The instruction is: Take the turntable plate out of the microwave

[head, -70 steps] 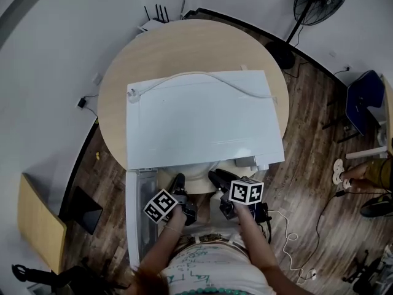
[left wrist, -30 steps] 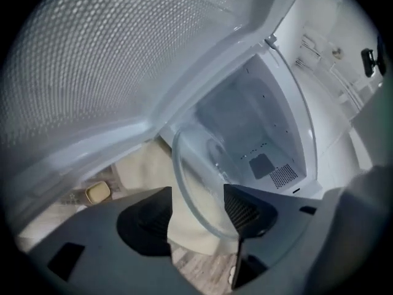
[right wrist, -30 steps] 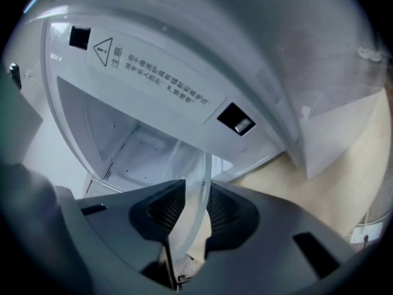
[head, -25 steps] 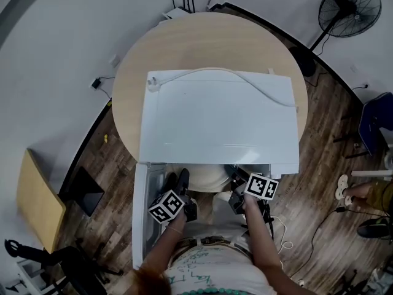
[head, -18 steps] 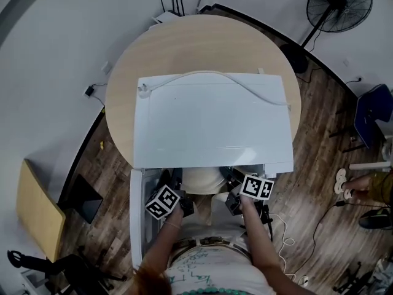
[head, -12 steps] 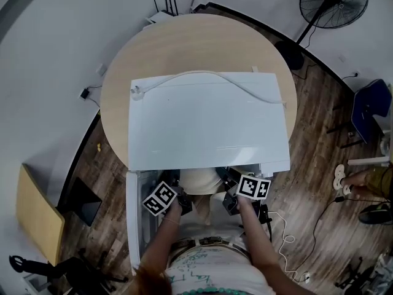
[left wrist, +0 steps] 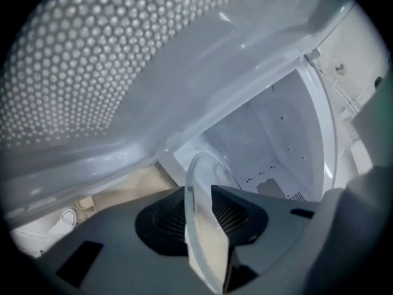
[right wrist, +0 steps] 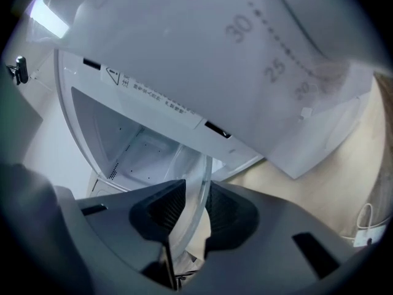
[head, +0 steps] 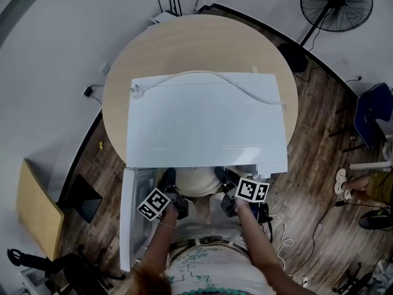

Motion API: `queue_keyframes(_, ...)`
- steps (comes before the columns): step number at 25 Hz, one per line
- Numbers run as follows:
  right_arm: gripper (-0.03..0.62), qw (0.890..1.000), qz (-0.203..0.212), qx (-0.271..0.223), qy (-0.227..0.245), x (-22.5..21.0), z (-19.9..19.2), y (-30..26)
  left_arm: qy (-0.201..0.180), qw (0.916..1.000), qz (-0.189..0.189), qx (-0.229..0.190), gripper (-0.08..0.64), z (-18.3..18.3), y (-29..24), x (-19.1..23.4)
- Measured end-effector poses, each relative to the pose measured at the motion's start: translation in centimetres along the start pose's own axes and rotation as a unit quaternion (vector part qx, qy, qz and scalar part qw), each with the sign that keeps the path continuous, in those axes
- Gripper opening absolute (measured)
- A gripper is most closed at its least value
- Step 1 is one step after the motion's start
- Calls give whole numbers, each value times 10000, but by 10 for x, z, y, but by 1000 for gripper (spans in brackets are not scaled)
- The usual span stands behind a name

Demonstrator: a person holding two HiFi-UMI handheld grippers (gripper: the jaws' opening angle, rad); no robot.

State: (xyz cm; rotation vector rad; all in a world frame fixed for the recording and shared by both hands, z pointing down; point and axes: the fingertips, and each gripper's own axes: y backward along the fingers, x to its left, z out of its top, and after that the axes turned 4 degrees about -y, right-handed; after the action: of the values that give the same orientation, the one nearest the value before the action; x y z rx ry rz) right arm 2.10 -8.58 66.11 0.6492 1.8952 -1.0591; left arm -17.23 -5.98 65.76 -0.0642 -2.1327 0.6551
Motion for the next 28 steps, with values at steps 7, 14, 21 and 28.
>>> queue_keyframes(7, 87, 9996, 209, 161, 131, 9, 2, 5, 11, 9996, 14, -287, 114, -2, 18, -6)
queue_keyframes(14, 86, 9985, 418, 314, 153, 12, -1, 16, 46, 9979, 79, -649, 111, -14, 38, -10)
queue_keyframes(21, 89, 9967, 615, 463, 263, 17, -5, 23, 90, 9947, 133, -1015, 109, -22, 59, -15)
queue_keyframes(28, 89, 9948, 730, 504, 500, 27, -11, 37, 130, 9935, 65, -1130, 110, -31, 79, -20)
